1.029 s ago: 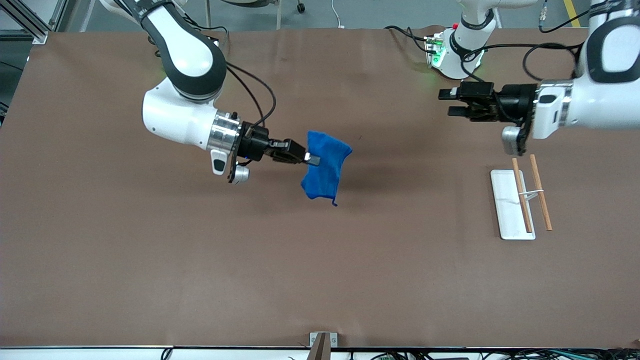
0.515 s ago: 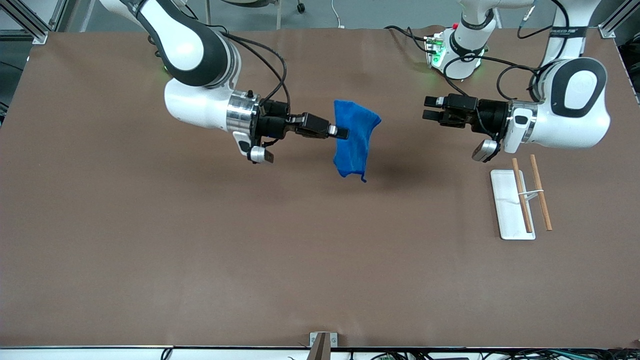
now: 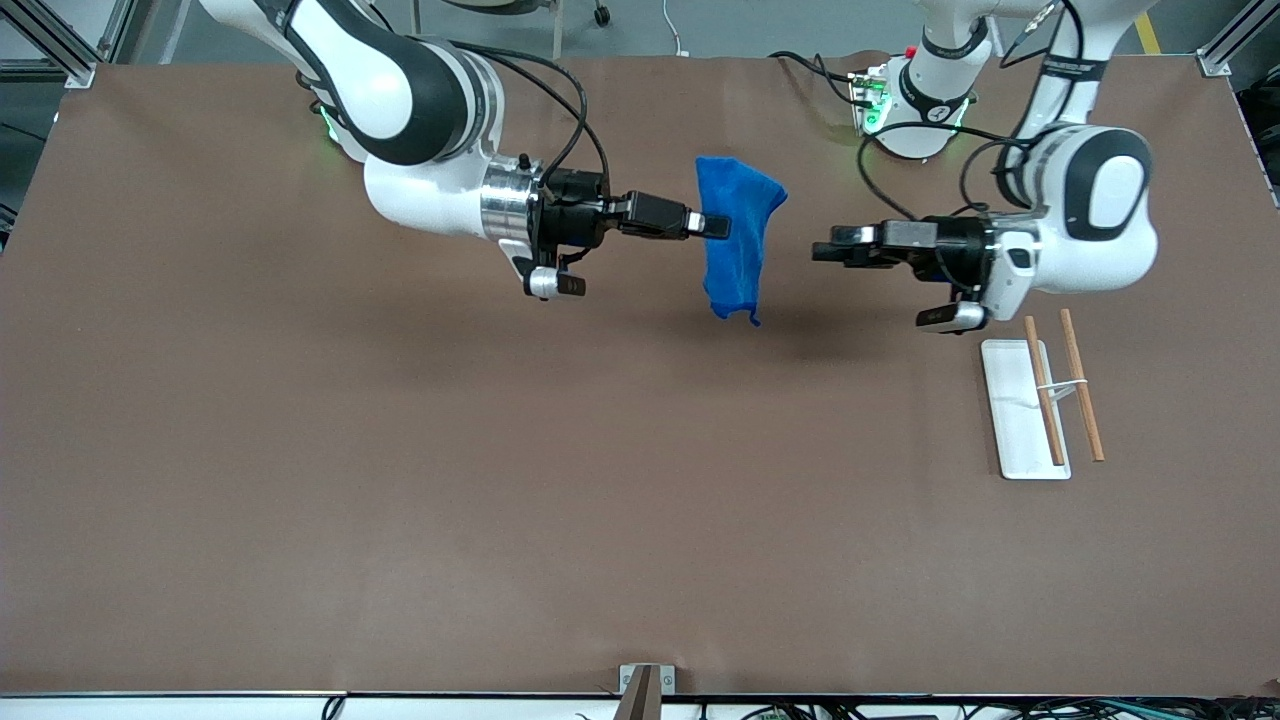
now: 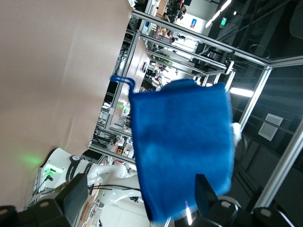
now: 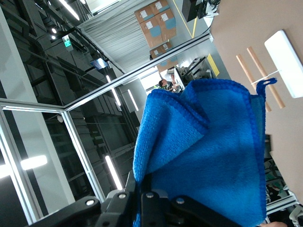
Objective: Right arm passes towel to left arm to hang
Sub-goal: 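Close the left gripper on the hanging towel beside the right gripper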
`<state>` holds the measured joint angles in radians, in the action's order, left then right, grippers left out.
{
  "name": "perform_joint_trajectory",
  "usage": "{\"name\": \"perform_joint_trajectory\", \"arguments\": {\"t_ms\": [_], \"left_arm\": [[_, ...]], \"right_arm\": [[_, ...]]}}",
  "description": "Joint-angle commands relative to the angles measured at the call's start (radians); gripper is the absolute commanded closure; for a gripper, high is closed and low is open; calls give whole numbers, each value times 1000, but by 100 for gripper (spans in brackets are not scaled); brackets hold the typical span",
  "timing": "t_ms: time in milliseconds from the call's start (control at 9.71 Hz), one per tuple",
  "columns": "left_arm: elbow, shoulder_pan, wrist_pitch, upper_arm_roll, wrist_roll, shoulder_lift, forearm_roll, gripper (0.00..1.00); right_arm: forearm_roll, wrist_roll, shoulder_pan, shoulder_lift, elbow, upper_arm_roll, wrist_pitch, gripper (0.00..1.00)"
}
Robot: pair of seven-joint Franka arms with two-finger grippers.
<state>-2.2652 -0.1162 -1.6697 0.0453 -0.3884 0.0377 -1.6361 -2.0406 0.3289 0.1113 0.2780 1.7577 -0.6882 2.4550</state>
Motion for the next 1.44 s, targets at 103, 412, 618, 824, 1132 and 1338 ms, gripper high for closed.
{"name": "perform_joint_trajectory", "arguments": {"t_ms": [103,412,618,824,1132,1338], "left_arm": [[-37,-2,-111,68,-32,8,-82,1],[-34,-2,-151,113,-15,7,-217,1],[-33,-2,-151,116,9,-2,-217,1],[-16,3,-150,116,17,-7,-217,20],[-11,0,-150,116,20,-9,-205,79],[-8,1,-151,114,19,-9,-194,100]], "right_arm": [[-62,30,-9,-11,-21,-16,-5,100],[-61,32,-9,-10,-21,-16,-4,100],[-61,33,-9,-11,-20,-16,2,100],[-59,33,-7,-10,-20,-16,2,100],[-59,35,-7,-11,-20,-16,2,100],[-59,33,-9,-10,-20,-16,2,100]]}}
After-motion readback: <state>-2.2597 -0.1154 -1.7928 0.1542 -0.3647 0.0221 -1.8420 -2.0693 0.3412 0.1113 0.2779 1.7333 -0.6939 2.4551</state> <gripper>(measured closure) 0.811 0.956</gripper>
